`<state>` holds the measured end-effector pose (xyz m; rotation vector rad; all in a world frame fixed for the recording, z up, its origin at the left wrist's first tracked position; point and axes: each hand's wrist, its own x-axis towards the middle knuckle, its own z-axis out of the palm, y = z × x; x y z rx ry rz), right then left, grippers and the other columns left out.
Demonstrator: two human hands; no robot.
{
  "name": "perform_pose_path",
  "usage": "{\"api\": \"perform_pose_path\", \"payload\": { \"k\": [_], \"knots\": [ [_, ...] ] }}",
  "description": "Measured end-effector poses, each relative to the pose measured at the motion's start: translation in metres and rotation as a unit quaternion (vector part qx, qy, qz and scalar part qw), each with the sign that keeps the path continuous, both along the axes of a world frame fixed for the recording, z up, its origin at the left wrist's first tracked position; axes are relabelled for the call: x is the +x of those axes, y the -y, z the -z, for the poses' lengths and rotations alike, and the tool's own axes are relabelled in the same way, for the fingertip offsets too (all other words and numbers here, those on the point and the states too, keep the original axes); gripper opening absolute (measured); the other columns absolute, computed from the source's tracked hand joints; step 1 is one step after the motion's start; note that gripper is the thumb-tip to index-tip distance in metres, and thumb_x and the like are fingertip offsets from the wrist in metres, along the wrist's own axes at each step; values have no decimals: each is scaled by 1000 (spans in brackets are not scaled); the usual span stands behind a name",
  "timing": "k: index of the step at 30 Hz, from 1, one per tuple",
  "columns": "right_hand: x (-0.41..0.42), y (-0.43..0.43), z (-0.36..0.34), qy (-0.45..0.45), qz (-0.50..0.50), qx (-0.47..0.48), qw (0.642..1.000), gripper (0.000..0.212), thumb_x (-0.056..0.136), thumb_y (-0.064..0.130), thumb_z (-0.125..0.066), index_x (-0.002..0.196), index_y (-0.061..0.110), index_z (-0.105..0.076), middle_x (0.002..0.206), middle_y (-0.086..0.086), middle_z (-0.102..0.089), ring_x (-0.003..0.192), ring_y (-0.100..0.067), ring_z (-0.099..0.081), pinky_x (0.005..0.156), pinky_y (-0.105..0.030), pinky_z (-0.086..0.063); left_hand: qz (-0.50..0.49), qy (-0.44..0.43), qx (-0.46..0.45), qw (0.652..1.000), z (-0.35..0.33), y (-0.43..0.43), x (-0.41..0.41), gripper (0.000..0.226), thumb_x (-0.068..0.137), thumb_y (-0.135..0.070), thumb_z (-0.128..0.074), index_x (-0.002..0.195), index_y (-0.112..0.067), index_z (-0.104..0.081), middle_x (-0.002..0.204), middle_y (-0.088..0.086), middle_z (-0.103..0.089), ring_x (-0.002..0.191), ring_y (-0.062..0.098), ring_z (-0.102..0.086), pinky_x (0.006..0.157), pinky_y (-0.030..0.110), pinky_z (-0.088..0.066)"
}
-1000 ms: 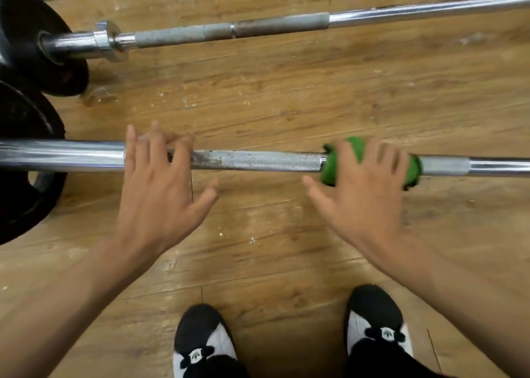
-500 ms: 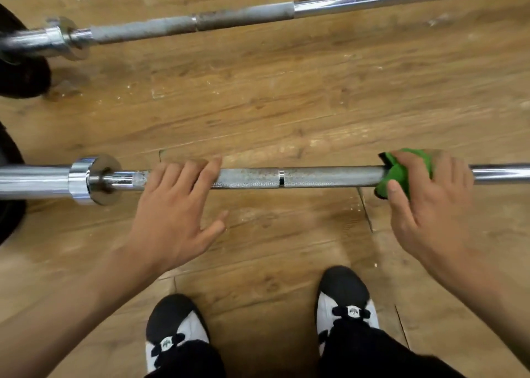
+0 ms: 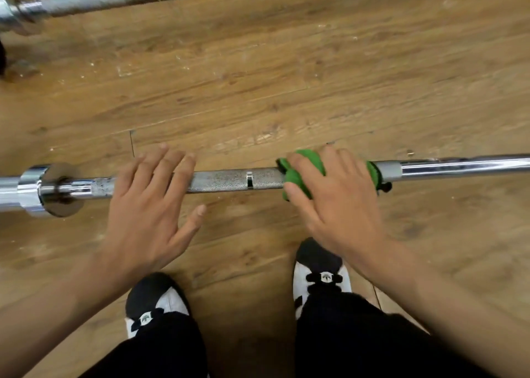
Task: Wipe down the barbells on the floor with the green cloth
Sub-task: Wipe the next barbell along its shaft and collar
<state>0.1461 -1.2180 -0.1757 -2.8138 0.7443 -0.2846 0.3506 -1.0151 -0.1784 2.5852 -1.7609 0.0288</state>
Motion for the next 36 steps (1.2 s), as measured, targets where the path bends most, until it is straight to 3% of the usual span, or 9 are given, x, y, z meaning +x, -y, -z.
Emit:
{"api": "perform_pose_path", "payload": {
  "k": [4, 7, 10, 13, 18, 24, 28, 31, 36],
  "knots": [
    [-60, 41, 5, 11, 115, -20, 993, 55, 105, 46, -33, 126, 8, -65, 104, -19, -52, 96, -35, -49, 84, -44, -30, 12, 19, 6, 1000, 3, -4, -5, 79, 99, -58, -34, 153, -1, -44, 152, 24, -49, 148, 45, -38, 120, 61, -26],
    [-42, 24, 2, 15, 190, 17, 982, 57, 102, 53, -31, 114, 12, -69, 102, -16, -54, 99, -33, -49, 90, -48, -33, 20, 48, -4, 999, 8, -9, -7, 81, 101, -61, -32, 154, 0, -44, 157, 24, -45, 150, 45, -36, 121, 63, -25],
    [9, -16, -7, -30, 113, 30, 993, 59, 97, 66, -28, 108, 23, -67, 101, -10, -59, 96, -30, -54, 87, -45, -34, 23, 55, -11, 998, 12, -10, -8, 81, 102, -61, -30, 153, 0, -44, 158, 23, -44, 149, 43, -38, 122, 62, -23],
    [56, -55, -10, -41, 21, 23, 999, 60, 94, 71, -32, 115, 28, -68, 105, -8, -61, 95, -30, -58, 84, -43, -35, 31, 55, -10, 998, 11, -10, -5, 81, 101, -60, -30, 154, 0, -43, 158, 24, -44, 148, 44, -39, 124, 60, -20],
    [34, -41, -4, -4, -51, 3, 999, 52, 99, 57, -44, 133, 22, -63, 110, -8, -58, 95, -28, -52, 82, -40, -33, 8, 50, -36, 998, 11, -5, -5, 78, 99, -57, -37, 149, 2, -49, 158, 28, -41, 151, 47, -33, 125, 60, -19],
    [-60, 38, 24, 49, 75, -56, 994, 52, 105, 49, -37, 131, 13, -63, 121, -23, -57, 105, -38, -52, 94, -51, -37, 17, 46, -31, 998, 12, -2, 1, 81, 99, -59, -35, 154, 0, -43, 162, 26, -37, 155, 44, -24, 126, 60, -17],
    [-28, 14, 19, 81, 167, -7, 983, 69, 101, 61, -25, 125, 13, -67, 120, -23, -54, 109, -38, -48, 100, -53, -32, 15, 59, -36, 997, 14, 3, 3, 85, 98, -63, -36, 155, 0, -43, 163, 24, -37, 156, 44, -25, 126, 60, -17],
    [28, -26, 6, 53, 76, 17, 996, 69, 96, 65, -26, 127, 19, -67, 121, -17, -57, 110, -28, -46, 100, -48, -31, 19, 56, -36, 998, 13, 8, 8, 84, 100, -63, -33, 156, 0, -42, 164, 24, -35, 157, 43, -23, 126, 60, -16],
    [63, -36, 2, 11, -66, -5, 998, 67, 99, 66, -33, 143, 22, -57, 130, -14, -57, 108, -30, -50, 96, -45, -34, 21, 42, -37, 998, 11, 17, 19, 87, 100, -67, -29, 156, -1, -41, 159, 26, -40, 156, 44, -25, 126, 60, -17]
  ]
}}
